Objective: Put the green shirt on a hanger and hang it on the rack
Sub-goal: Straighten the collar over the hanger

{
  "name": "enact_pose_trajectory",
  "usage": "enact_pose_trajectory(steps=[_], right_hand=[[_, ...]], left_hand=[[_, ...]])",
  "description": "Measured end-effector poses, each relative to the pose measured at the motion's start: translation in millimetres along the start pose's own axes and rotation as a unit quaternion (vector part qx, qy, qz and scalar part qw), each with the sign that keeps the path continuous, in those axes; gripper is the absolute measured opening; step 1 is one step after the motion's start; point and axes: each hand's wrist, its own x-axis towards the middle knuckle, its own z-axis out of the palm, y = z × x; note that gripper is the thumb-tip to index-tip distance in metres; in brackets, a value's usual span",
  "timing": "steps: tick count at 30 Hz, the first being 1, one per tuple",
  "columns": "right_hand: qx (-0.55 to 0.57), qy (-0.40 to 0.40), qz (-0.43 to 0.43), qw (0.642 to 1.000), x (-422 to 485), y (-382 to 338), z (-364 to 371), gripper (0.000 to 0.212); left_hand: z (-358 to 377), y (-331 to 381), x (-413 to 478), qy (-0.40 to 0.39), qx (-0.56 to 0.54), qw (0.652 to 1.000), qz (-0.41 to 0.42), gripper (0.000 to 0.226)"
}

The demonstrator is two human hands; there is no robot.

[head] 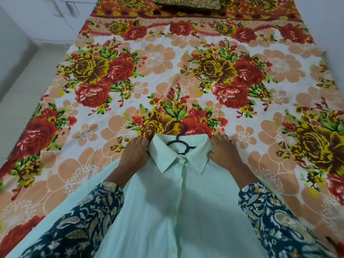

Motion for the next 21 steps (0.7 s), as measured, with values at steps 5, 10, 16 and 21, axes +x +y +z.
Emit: enact_pose_trajectory(steps=[5, 10, 16, 21], right_hand=[[0.034, 0.068, 0.046, 0.996, -3.8, 11.8, 10.2, 0.043], [0.184, 0.074, 0.085, 0.976, -12.8, 13.2, -3.1, 0.04], [0.395, 0.092, 0.1, 0.909, -62.6, 6.3, -59.7, 0.024], [0.475, 0.093, 0.064, 0.872, -153.5, -14.4, -137.6, 0.011]], left_hand=[[-0.3, -18.2, -6.6, -0.027, -0.084, 0.995, -0.037, 0.019], [-35.6, -15.8, -0.5, -0.099, -0.191, 0.973, -0.078, 0.02], [-114.3, -13.7, -36.1, -0.084, -0.273, 0.955, -0.075, 0.017], [-186.5, 6.5, -118.4, -0.01, -0.292, 0.955, -0.054, 0.004]])
